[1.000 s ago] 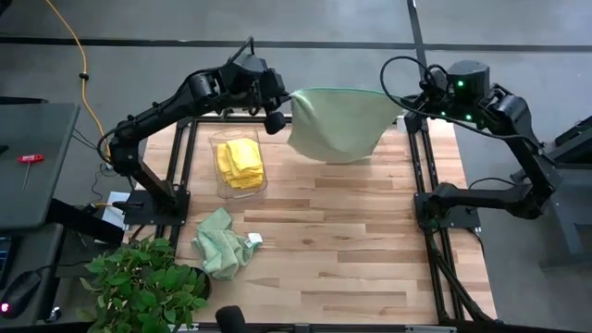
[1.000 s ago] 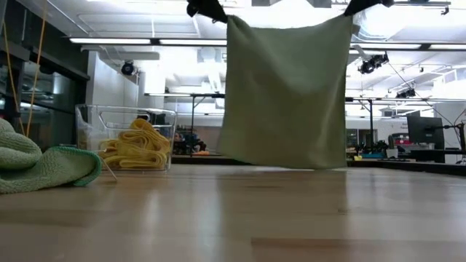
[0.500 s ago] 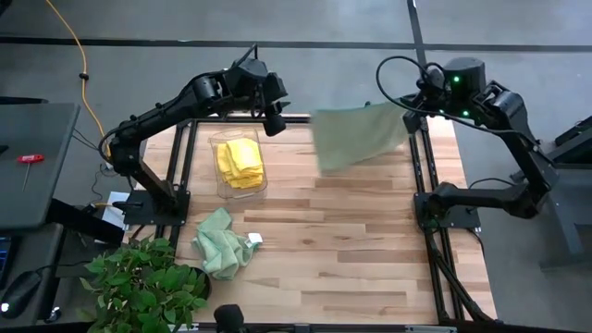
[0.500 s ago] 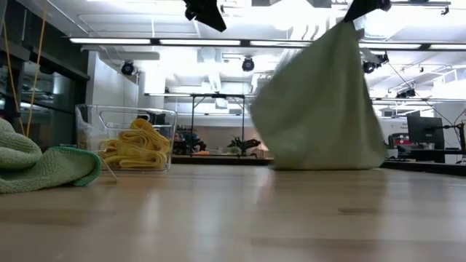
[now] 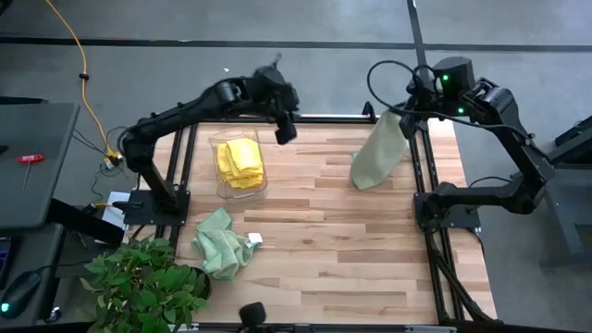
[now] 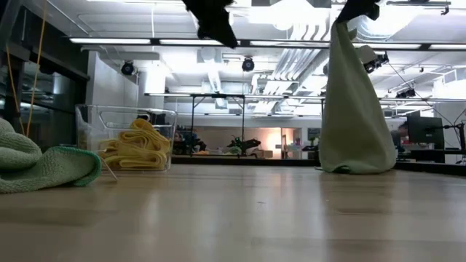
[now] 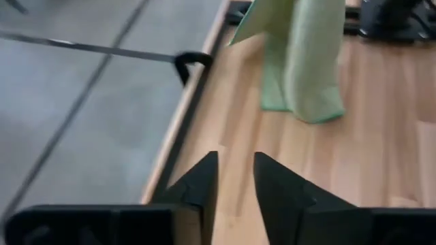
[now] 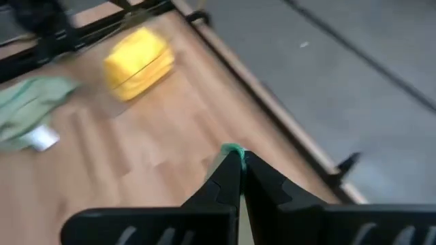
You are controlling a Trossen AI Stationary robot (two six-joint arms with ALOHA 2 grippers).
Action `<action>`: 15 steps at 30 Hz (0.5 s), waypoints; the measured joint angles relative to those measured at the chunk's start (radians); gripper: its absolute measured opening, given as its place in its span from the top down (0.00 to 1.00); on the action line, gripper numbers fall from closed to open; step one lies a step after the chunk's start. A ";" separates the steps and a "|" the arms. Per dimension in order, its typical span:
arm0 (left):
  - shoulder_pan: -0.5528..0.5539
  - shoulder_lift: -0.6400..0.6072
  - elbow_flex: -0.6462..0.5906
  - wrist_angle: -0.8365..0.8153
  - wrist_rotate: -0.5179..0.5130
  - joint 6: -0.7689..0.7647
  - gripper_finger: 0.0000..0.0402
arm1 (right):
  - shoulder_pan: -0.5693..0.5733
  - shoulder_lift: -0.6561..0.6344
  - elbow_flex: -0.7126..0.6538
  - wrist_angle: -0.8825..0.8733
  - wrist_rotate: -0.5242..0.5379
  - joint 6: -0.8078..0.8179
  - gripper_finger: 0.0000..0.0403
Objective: Fold microfiber towels
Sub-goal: Fold the right green towel
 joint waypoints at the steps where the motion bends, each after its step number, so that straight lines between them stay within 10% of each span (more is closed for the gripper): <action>1: -0.004 0.017 0.000 0.000 0.014 -0.005 0.76 | 0.011 0.001 0.000 -0.020 -0.020 0.001 1.00; 7: -0.057 0.146 0.000 0.000 0.143 -0.033 0.61 | 0.122 0.002 0.000 -0.208 -0.169 0.075 1.00; 15: -0.160 0.325 0.000 0.024 0.257 -0.036 0.55 | 0.418 -0.007 -0.022 -0.339 -0.056 0.326 1.00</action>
